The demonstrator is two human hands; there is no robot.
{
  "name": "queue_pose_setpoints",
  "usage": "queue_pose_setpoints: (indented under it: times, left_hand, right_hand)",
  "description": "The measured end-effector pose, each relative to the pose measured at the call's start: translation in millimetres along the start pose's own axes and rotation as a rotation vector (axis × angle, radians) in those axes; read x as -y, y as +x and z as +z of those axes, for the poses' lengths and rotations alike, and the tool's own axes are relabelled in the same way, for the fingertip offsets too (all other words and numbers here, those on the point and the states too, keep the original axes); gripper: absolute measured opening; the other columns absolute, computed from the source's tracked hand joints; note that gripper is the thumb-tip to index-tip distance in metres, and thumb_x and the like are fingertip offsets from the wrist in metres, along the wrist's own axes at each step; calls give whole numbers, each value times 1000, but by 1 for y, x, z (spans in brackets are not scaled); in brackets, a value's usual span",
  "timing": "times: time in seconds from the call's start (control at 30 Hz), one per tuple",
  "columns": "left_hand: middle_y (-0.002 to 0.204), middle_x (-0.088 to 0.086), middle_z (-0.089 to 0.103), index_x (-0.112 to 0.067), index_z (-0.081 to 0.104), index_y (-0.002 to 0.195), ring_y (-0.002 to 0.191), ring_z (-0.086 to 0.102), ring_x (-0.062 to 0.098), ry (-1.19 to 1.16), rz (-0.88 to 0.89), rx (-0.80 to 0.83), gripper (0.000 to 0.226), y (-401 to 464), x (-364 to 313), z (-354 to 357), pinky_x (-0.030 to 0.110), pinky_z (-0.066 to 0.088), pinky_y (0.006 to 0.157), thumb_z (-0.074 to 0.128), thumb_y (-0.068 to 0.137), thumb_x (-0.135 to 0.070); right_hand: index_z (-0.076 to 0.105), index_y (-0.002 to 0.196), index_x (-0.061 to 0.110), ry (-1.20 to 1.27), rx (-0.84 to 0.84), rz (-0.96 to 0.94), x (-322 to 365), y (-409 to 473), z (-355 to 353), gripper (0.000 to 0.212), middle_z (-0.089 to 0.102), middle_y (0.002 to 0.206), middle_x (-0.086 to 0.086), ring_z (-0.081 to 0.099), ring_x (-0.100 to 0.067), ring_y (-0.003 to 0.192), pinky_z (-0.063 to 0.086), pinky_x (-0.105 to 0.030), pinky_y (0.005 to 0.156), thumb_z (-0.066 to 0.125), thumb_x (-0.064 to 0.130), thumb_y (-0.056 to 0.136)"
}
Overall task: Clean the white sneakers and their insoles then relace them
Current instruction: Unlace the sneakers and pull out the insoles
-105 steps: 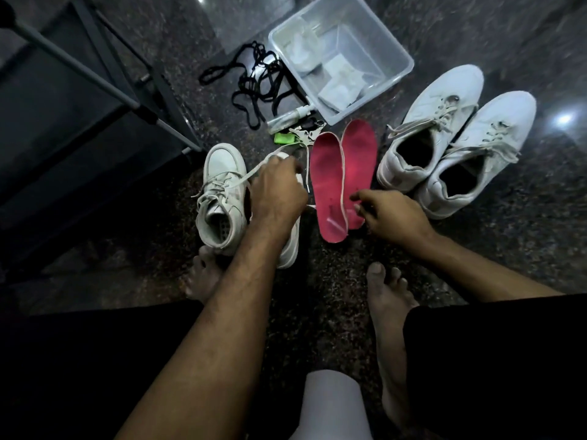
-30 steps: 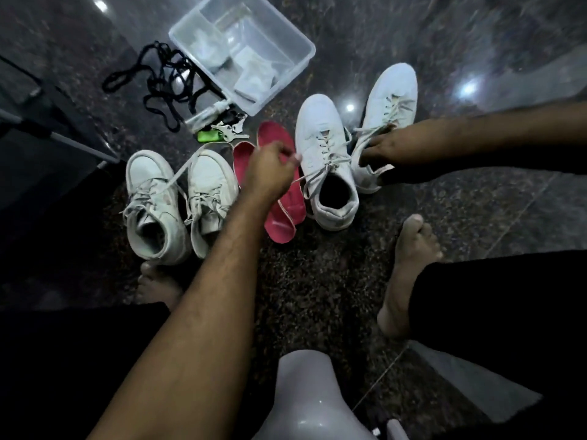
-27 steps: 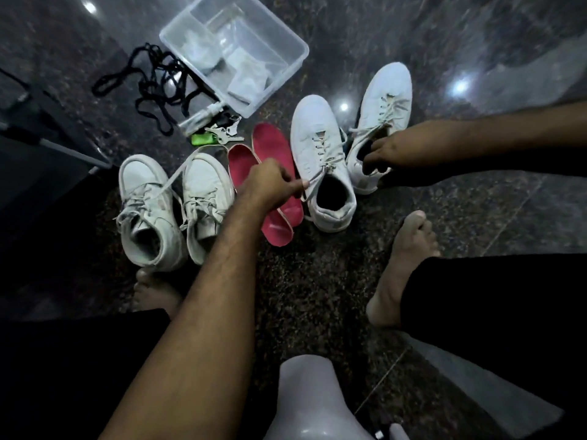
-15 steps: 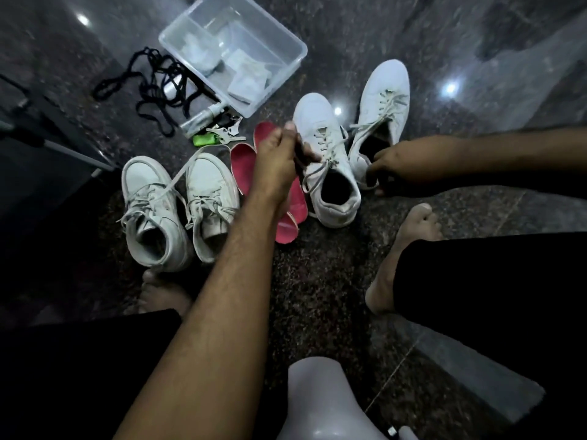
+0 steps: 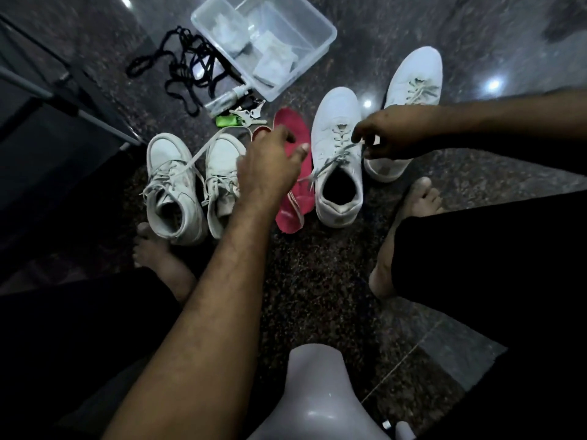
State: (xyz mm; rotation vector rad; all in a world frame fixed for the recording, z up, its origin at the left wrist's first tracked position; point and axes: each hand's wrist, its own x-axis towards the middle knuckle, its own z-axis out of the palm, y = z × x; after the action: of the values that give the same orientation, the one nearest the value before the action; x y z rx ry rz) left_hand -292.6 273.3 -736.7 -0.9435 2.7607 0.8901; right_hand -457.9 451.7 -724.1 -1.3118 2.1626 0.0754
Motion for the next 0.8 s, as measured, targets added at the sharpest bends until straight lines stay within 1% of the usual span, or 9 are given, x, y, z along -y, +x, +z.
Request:
queue_pose_setpoints:
  times: [0.1,0.17,0.3,0.43,0.53,0.6,0.7,0.73,0.8]
  left_hand:
    - [107,-2,68,-26,69,111,97,64,16,-181,2,163,35,7,-11,11,40,55,89,71,85,-49]
    - [108,-3,68,-27,68,112,99,64,15,-208,8,233,36,8,-14,24,39,55,89,76,82,-46]
    - [103,1,68,-26,65,101,95,64,19,-252,-18,306,32,4,-7,57,34,53,82,82,74,-32]
    - [78,4,65,-24,60,73,72,58,16,-333,24,324,14,6,-6,67,27,45,63,73,72,-22]
    - [74,8,58,-10,64,77,75,52,16,-768,10,378,12,3,-14,54,26,42,65,65,72,0]
    - [74,1,61,-16,67,73,78,56,15,-1087,-41,353,25,8,-20,41,25,44,73,62,68,7]
    - [76,-5,60,-23,57,65,76,60,13,-1395,-91,411,32,16,-32,16,33,46,75,58,73,8]
    - [79,-4,59,-24,54,68,74,61,14,-1476,-85,450,34,17,-36,8,34,48,72,55,78,8]
    - [81,-4,56,-23,51,75,66,58,14,-1536,-67,467,29,18,-44,-6,31,47,62,51,86,4]
  right_hand:
    - [68,117,15,175,-171,-26,-3,9,15,26,68,105,-6,64,-22,85,40,-28,74,68,24,92]
    - [71,110,19,314,-268,-19,-2,13,30,21,64,102,-5,64,-20,83,42,-28,74,70,27,90]
    - [73,104,25,425,-349,-56,1,19,54,17,53,101,-5,57,-14,87,47,-32,82,71,32,88]
    - [68,110,20,281,-291,-179,3,15,60,43,53,107,-10,52,-26,101,43,-37,89,62,54,84]
    - [63,106,13,343,-312,-178,10,16,63,41,50,104,-9,48,-23,97,41,-37,86,54,49,87]
    - [60,94,14,427,-339,-150,13,19,59,29,47,97,-4,45,-18,93,39,-35,84,53,41,87]
    - [55,82,7,533,-440,14,21,22,45,27,49,85,-5,49,-18,81,39,-36,73,47,34,83]
    - [54,78,5,639,-504,107,22,23,41,28,51,79,-5,49,-16,74,38,-35,67,47,32,84]
    - [57,73,5,1048,-631,284,19,21,26,29,58,65,-4,51,-15,58,38,-32,57,49,29,87]
